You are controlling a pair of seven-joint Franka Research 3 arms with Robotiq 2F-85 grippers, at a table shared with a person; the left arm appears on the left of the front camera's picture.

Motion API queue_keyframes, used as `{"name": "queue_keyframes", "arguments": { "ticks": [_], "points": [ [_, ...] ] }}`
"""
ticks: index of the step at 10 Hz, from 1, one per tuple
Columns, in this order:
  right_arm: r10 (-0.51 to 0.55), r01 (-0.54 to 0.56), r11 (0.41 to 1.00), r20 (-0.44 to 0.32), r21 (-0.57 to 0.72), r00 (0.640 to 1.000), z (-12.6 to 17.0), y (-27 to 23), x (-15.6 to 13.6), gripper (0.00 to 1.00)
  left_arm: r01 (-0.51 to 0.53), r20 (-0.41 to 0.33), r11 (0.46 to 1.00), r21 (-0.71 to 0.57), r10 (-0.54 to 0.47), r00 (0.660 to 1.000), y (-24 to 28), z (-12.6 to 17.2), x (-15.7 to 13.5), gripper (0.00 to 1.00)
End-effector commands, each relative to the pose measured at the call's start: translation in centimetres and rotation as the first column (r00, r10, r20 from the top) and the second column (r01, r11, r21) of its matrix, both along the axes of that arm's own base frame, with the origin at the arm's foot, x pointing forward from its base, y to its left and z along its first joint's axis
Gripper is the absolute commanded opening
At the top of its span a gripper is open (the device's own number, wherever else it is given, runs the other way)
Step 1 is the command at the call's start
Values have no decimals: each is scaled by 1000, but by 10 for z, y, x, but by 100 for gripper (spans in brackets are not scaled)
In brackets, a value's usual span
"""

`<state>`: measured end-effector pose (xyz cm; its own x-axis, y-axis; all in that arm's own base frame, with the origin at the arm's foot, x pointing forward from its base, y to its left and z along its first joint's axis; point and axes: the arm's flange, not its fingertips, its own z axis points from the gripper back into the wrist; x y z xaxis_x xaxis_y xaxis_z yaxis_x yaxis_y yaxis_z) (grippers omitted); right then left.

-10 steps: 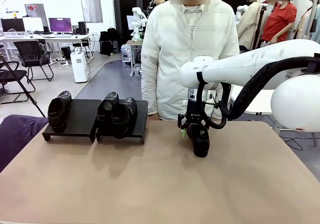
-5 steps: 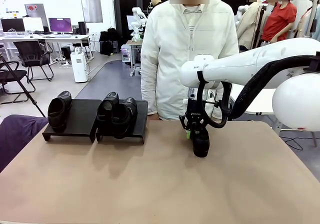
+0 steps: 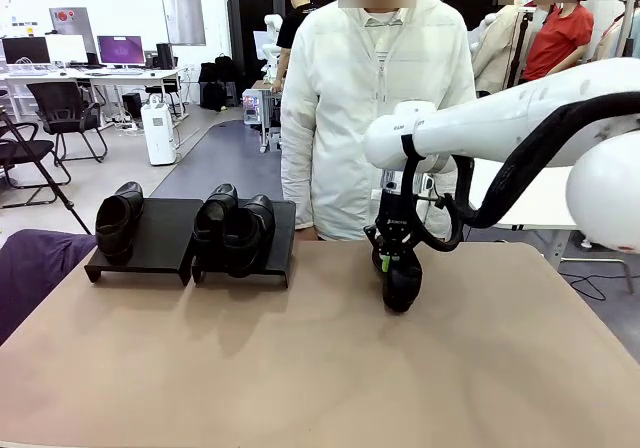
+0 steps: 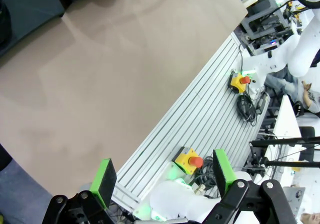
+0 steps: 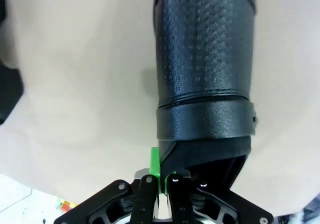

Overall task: Organize the shoes by placing them on the stand.
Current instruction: Pick up one Shoe and place it in the middle of the table.

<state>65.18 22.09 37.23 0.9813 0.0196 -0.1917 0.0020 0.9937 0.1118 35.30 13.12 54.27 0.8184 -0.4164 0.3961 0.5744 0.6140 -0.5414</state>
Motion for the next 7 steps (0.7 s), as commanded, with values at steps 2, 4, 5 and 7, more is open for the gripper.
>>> {"name": "queue_keyframes", "arguments": {
  "ticks": [2,4,5,7],
  "points": [
    [-54,59,998,137,-35,989,71,-10,-90,0,7,17,1000,-17,-7,1000,-1,-1,-2,100],
    [-195,195,980,-10,-37,981,123,-6,-197,0,7,17,1000,-17,-7,1000,-1,-1,-2,100],
    [-202,202,979,-53,-15,978,128,-5,-246,0,7,17,1000,-17,-7,1000,-1,-1,-2,100],
    [-225,228,973,-69,40,972,128,-9,-305,0,7,17,1000,-17,-7,1000,-1,-1,-2,100]
  ]
}}
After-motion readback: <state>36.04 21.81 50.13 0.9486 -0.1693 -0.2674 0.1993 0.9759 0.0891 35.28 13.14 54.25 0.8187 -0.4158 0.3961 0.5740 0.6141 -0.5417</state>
